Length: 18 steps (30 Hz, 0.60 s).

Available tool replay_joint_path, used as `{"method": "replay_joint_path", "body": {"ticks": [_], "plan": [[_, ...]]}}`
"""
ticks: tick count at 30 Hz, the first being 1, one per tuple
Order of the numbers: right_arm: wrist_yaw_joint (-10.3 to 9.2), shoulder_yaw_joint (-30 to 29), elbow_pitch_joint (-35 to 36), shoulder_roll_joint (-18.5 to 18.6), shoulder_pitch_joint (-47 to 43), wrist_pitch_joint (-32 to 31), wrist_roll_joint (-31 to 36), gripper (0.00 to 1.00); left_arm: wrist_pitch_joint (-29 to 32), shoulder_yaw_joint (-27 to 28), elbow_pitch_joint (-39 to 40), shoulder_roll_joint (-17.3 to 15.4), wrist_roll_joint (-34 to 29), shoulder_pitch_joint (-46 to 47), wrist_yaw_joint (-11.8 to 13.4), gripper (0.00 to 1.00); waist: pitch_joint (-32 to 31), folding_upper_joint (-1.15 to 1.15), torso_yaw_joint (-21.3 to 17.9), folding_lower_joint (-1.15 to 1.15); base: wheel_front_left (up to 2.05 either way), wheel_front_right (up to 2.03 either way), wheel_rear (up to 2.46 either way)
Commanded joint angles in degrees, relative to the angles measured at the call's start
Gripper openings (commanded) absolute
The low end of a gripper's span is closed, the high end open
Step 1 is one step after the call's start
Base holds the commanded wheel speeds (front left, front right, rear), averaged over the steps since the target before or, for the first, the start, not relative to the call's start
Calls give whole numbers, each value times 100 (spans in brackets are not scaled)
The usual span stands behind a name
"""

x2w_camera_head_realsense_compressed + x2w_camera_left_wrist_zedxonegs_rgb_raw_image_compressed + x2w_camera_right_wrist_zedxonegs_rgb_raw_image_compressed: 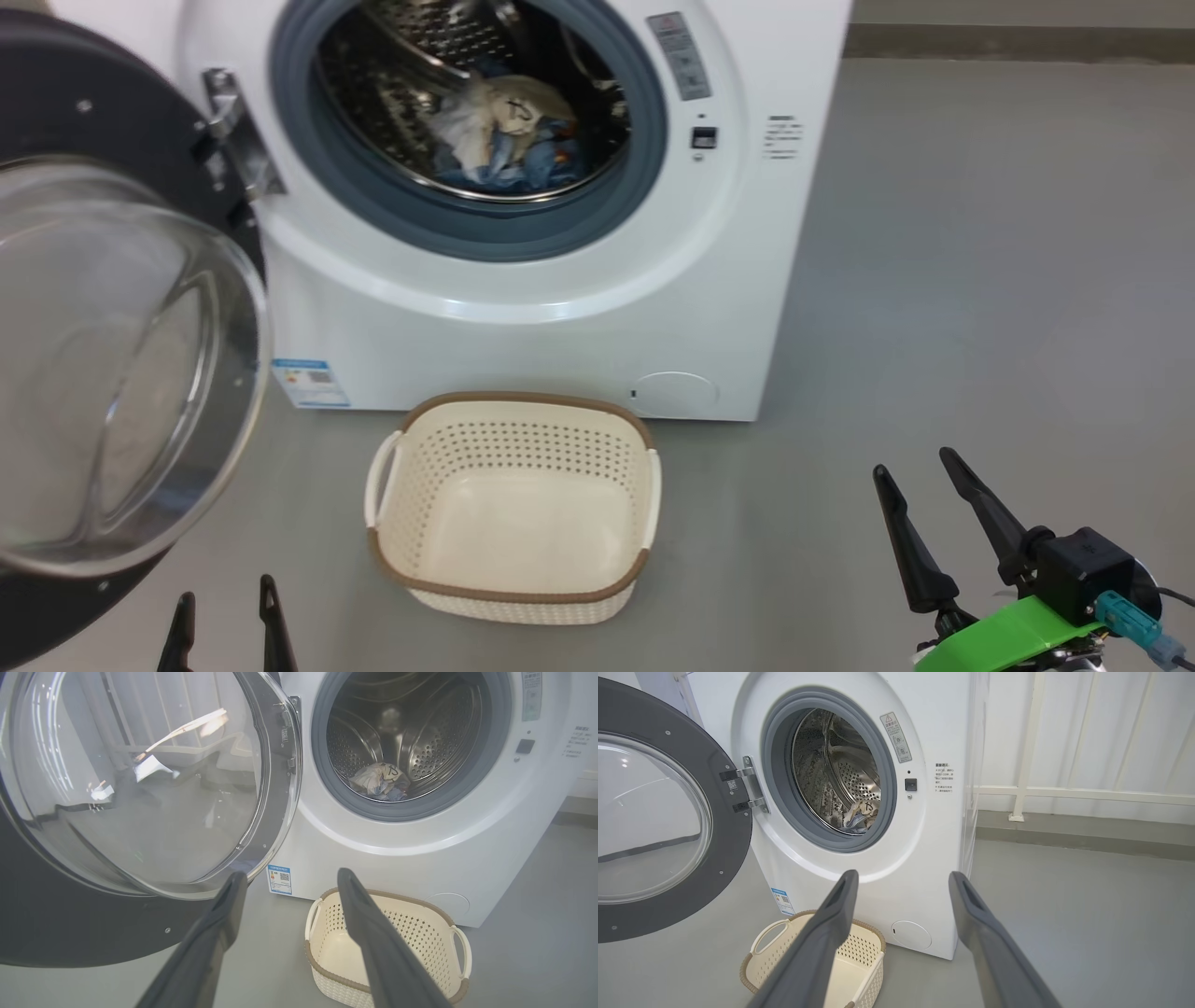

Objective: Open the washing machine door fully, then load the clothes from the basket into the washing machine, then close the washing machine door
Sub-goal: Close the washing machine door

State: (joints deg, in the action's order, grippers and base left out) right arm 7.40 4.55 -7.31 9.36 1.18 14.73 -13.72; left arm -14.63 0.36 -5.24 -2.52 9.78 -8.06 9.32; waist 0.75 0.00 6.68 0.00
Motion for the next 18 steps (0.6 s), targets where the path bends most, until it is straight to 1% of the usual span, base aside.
{"method": "replay_joint_path", "body": {"ticks": [1,18], "plan": [[9,140,111,97,223,27,50,100,-37,197,183,-36,-87,134,-2,100,9,0,353,0,0,0,0],[9,379,-26,217,413,27,44,100,-37,164,270,-36,-65,114,39,100,1,0,1739,0,0,0,0]]}}
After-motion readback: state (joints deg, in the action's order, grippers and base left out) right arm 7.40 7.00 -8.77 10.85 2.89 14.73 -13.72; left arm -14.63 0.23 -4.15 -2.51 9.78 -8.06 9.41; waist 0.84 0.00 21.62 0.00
